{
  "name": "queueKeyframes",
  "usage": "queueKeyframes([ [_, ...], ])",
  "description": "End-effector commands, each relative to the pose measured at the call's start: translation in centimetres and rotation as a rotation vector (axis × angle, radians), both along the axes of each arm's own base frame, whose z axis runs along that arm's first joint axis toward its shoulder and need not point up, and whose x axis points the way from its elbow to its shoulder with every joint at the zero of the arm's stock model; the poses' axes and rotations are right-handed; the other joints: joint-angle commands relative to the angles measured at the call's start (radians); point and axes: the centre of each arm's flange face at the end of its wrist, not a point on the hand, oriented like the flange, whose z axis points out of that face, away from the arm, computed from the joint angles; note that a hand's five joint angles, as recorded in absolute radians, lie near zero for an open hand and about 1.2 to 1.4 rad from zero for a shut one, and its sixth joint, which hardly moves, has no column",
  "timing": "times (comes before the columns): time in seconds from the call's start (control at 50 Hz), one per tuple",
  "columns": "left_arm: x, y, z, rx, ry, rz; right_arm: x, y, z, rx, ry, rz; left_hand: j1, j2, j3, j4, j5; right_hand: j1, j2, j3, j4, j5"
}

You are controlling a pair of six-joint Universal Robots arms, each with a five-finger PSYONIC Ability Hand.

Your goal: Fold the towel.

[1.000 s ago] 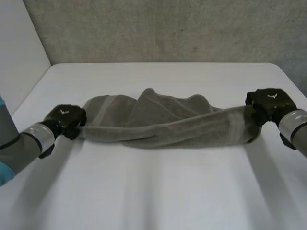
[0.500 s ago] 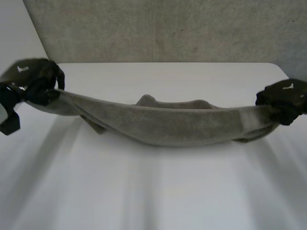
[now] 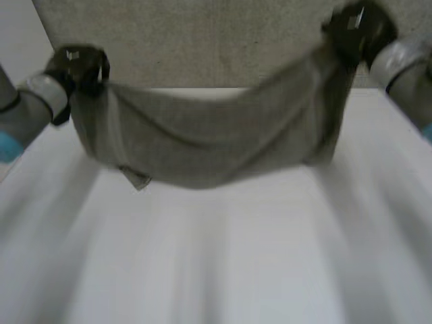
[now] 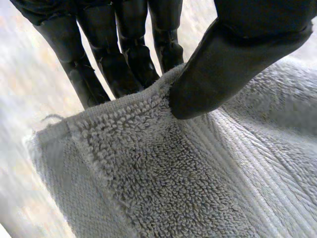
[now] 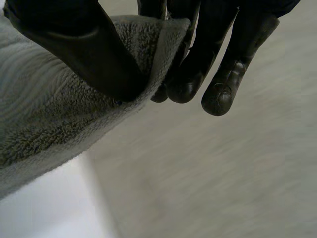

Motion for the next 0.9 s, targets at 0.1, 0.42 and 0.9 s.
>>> queueKeyframes([
  [0.1,-1.0,2.4,14.2,-0.303,0.338,-0.063,-0.4,-0.3,0.7,0.101,-0.261,0.108,0.113,0.076,0.070,0.049,0.084,0.070,0.094,0.067,0.065,0.066],
  [0.42,2.2,4.2,-6.8,0.187,0.119,-0.058,-2.5,2.5,-11.3,0.422,-0.016,0.004,0.113,0.076,0.070,0.049,0.084,0.070,0.094,0.067,0.065,0.066],
  [0.9,8.7,10.3,-0.9,0.092,0.224,-0.066,-9.4,5.5,-6.0,0.551,-0.168,0.058,0.113,0.076,0.070,0.049,0.084,0.070,0.094,0.067,0.065,0.066],
])
